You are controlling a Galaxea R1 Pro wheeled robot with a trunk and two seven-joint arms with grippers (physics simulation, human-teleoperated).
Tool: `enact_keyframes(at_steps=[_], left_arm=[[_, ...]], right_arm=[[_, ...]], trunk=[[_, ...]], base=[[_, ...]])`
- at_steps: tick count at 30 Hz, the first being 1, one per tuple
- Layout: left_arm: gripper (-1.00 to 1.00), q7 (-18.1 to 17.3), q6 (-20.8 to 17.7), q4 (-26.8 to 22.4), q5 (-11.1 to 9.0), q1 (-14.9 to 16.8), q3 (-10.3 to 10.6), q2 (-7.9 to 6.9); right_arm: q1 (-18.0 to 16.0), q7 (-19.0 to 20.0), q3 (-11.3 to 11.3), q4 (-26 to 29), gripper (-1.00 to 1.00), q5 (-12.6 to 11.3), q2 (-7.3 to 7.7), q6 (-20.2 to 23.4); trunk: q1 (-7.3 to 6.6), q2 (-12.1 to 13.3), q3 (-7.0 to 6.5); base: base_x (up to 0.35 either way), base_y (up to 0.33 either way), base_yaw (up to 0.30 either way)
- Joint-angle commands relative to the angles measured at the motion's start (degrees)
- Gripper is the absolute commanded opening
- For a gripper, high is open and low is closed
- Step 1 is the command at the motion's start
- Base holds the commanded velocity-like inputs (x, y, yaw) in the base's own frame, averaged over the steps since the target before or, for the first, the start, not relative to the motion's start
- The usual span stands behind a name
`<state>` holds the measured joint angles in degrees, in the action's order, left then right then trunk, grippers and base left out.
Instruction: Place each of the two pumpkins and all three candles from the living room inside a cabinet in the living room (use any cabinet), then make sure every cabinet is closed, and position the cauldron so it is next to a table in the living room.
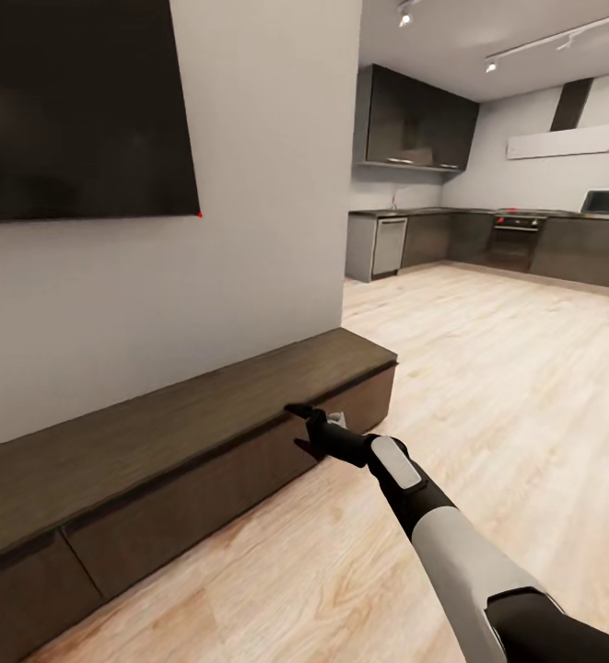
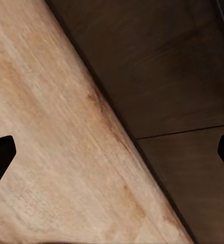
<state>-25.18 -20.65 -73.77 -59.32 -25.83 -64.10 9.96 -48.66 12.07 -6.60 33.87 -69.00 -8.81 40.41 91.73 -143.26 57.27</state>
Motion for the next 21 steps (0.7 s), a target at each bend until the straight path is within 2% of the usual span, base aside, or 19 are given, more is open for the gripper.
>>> enact_keyframes(at_steps=[1,5,10,11,14,16,21], left_arm=[[1.00,-0.01,-0.53,-0.08,-0.55,0.00,-0.10,0.04],[1.00,-0.04,-0.60,-0.07,-0.54,0.00,-0.14,0.00],[1.00,-0.02,-0.98,0.06,-0.51,-0.01,-0.21,-0.02],[1.00,-0.01,-1.03,0.33,-0.51,-0.01,-0.25,-0.02],[1.00,0.00,-1.14,2.25,-0.65,0.02,-1.37,-0.14],[1.00,-0.02,-1.19,3.12,-0.77,0.05,-2.31,-0.17],[1.00,-0.04,-1.23,3.98,-1.06,0.05,-3.15,-0.20]], right_arm=[[-0.03,0.20,-0.06,-0.03,1.00,0.14,0.05,0.05],[-0.03,0.11,-0.06,-0.03,1.00,0.11,0.13,0.01],[0.27,0.06,0.38,-0.03,1.00,-0.10,0.23,-0.16],[0.54,0.06,0.83,-0.03,1.00,-0.29,0.22,-0.19],[1.66,0.02,4.15,-0.03,1.00,-0.86,0.06,-1.09],[2.10,-0.32,6.16,-0.05,1.00,-1.05,-0.10,-3.12],[2.50,-3.00,8.32,-1.44,1.00,-1.49,-0.20,-5.85]], trunk=[[0.02,-0.02,0.00],[0.02,-0.02,-0.18],[0.02,-0.02,-0.44],[0.02,-0.02,-0.49],[0.02,-0.02,-0.66],[0.02,-0.02,-0.77],[0.02,-0.02,-0.99]], base=[[0.243,-0.267,0.263],[0.178,-0.246,0.265],[0.064,-0.099,0.261],[0.026,-0.040,0.253],[0.013,-0.021,0.249],[0.007,-0.011,0.247],[0.002,-0.003,0.191]])
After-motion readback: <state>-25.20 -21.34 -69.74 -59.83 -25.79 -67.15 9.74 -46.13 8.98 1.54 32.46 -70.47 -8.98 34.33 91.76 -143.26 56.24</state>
